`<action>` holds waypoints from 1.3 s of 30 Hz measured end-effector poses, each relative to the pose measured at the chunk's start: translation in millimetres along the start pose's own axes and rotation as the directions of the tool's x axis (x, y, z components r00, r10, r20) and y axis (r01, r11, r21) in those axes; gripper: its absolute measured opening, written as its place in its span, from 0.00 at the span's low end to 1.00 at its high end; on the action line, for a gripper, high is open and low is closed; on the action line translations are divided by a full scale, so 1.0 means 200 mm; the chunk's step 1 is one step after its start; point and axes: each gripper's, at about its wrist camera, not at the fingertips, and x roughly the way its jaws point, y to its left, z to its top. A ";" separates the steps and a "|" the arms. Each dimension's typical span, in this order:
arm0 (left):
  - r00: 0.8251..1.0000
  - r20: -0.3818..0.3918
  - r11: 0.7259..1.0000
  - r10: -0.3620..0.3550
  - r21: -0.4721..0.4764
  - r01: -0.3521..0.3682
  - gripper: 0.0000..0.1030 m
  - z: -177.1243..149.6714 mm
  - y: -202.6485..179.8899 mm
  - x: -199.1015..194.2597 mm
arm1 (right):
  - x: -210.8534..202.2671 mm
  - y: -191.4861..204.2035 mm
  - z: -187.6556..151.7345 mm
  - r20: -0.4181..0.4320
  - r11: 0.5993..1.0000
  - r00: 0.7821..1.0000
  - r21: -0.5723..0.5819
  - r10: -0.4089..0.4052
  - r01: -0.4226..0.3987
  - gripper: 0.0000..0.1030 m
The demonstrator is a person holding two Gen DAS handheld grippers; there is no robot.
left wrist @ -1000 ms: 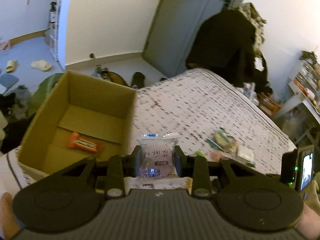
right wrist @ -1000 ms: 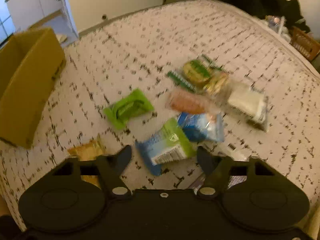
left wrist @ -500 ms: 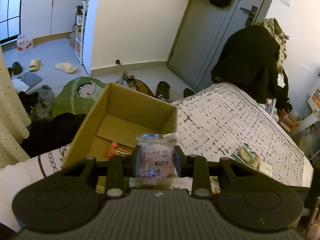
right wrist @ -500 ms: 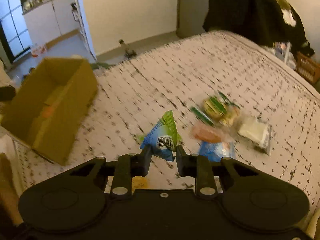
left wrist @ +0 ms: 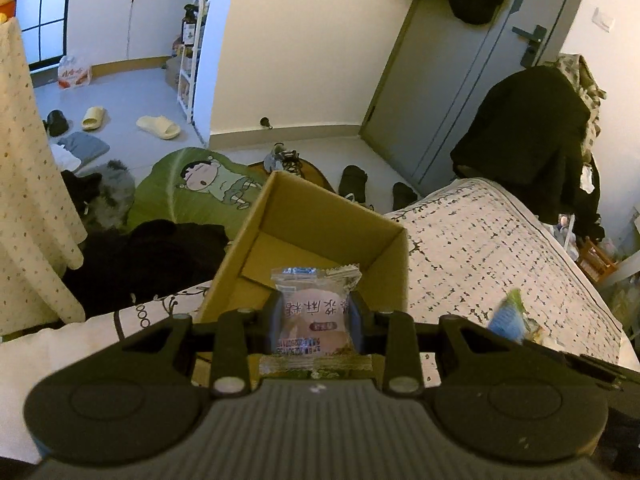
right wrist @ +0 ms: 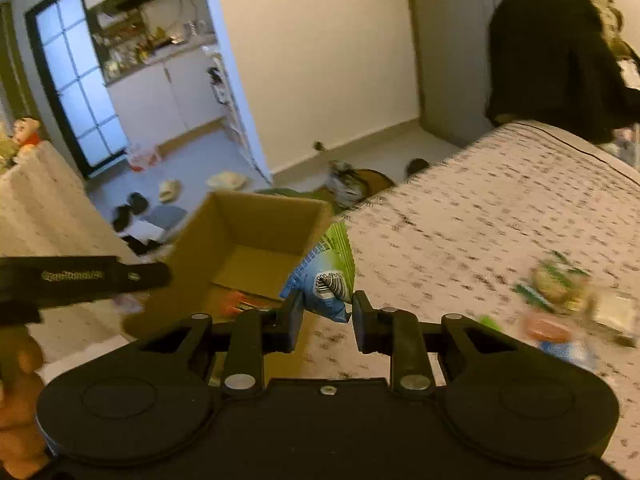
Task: Organize snacks
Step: 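Carry both packets over the box and open both tools to drop them in, then move both tools back to the snack pile toward the yellow bread packet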
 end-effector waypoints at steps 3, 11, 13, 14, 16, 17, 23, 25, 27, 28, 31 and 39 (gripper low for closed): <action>1.000 0.008 1.000 0.001 -0.008 -0.001 0.31 0.01 0.03 0.01 | 0.03 0.04 0.01 0.006 1.000 1.000 0.005 0.023 -0.023 0.25; 0.999 0.037 0.999 0.035 -0.027 -0.034 0.43 0.06 0.09 -0.02 | 0.09 0.08 0.04 0.015 0.998 0.998 0.026 0.056 -0.057 0.26; 0.998 0.036 0.998 0.050 -0.035 -0.049 0.46 0.07 0.10 -0.03 | 0.11 0.09 0.04 0.008 0.998 0.998 0.002 0.061 -0.061 0.26; 0.998 0.036 0.998 0.053 -0.038 -0.052 0.49 0.07 0.11 -0.03 | 0.10 0.11 0.03 0.008 0.998 0.998 -0.001 0.063 -0.063 0.27; 0.997 0.044 0.998 0.058 -0.033 -0.056 0.54 0.08 0.12 -0.06 | 0.10 0.11 0.03 0.009 0.997 0.997 0.014 0.075 -0.075 0.33; 0.997 0.048 0.998 0.066 -0.028 -0.065 0.60 0.08 0.12 -0.07 | 0.09 0.11 0.03 0.010 0.996 0.997 0.021 0.083 -0.083 0.33; 0.996 0.008 0.995 0.091 -0.034 -0.090 0.73 0.07 0.15 -0.09 | -0.02 0.10 0.04 0.021 0.997 0.997 0.014 0.076 -0.076 0.71; 0.997 -0.028 0.997 0.078 -0.026 -0.079 0.74 0.07 0.15 -0.09 | -0.07 0.08 0.05 0.035 0.998 0.998 0.016 0.060 -0.061 0.91; 0.995 -0.050 0.996 0.088 -0.025 -0.089 0.76 0.06 0.14 -0.11 | -0.13 0.07 0.04 0.057 1.000 0.998 -0.002 0.028 -0.028 0.97; 0.994 -0.051 0.996 0.092 -0.018 -0.093 0.79 0.06 0.14 -0.12 | -0.16 0.07 0.04 0.064 1.000 0.998 -0.019 0.019 -0.018 0.98; 0.996 -0.042 0.996 0.085 0.015 -0.085 0.83 0.04 0.11 -0.16 | -0.22 0.08 0.01 0.066 0.998 0.998 -0.066 -0.006 0.011 1.00; 0.998 -0.014 0.997 0.056 0.046 -0.055 1.00 0.00 0.04 -0.24 | -0.31 -0.03 -0.07 0.053 0.998 0.997 -0.024 -0.061 0.063 1.00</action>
